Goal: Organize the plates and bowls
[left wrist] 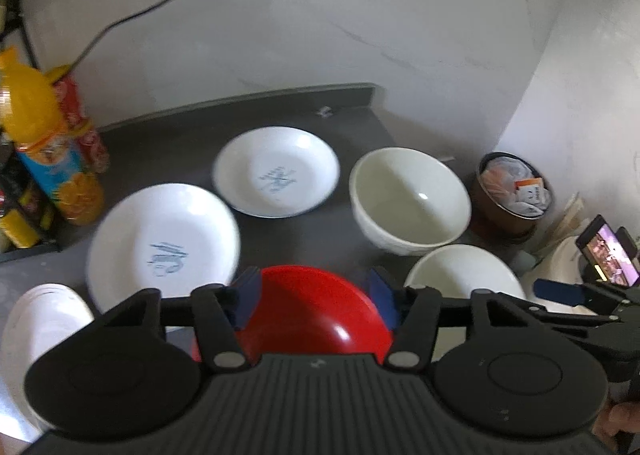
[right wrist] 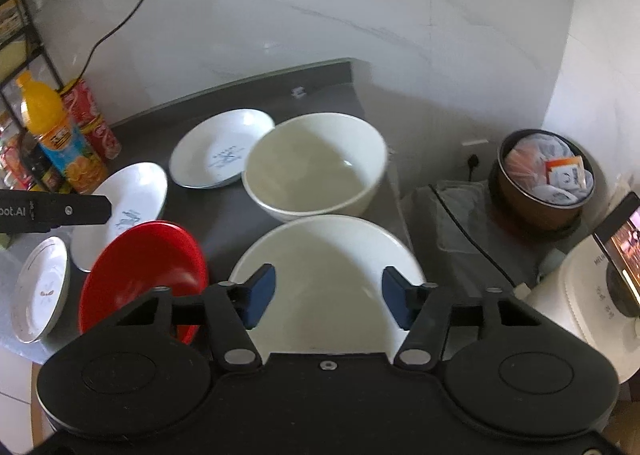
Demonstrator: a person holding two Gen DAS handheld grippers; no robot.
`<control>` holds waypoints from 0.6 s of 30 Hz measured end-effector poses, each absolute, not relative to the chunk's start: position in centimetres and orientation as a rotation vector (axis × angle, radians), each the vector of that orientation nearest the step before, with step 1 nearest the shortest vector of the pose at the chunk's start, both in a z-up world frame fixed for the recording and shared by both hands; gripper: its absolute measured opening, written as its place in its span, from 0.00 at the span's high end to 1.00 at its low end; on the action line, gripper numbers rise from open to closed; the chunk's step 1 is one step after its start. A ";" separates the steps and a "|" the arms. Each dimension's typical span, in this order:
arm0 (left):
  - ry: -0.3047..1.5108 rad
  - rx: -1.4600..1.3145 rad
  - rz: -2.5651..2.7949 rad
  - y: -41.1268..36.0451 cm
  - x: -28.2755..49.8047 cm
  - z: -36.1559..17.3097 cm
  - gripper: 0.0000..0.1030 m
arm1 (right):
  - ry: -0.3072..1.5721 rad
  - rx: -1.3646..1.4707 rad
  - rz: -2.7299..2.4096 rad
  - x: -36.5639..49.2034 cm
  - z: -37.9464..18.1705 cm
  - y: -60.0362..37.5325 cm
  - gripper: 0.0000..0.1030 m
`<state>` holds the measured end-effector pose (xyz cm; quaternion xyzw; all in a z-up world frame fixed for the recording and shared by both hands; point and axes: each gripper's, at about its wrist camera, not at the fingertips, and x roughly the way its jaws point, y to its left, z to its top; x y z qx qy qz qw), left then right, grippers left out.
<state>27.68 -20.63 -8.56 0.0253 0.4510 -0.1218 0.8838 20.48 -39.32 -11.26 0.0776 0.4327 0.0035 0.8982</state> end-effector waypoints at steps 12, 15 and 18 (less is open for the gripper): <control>1.038 0.023 -0.324 -25.4 30.0 -11.5 0.64 | 0.967 0.154 -0.003 21.5 -13.7 -42.3 0.66; 1.067 -0.008 -0.337 -26.0 30.3 -12.4 0.67 | 0.976 0.121 -0.010 21.6 -14.1 -42.4 0.66; 1.087 0.005 -0.349 -26.6 30.4 -13.2 0.67 | 1.000 0.121 -0.016 21.8 -14.7 -42.9 0.67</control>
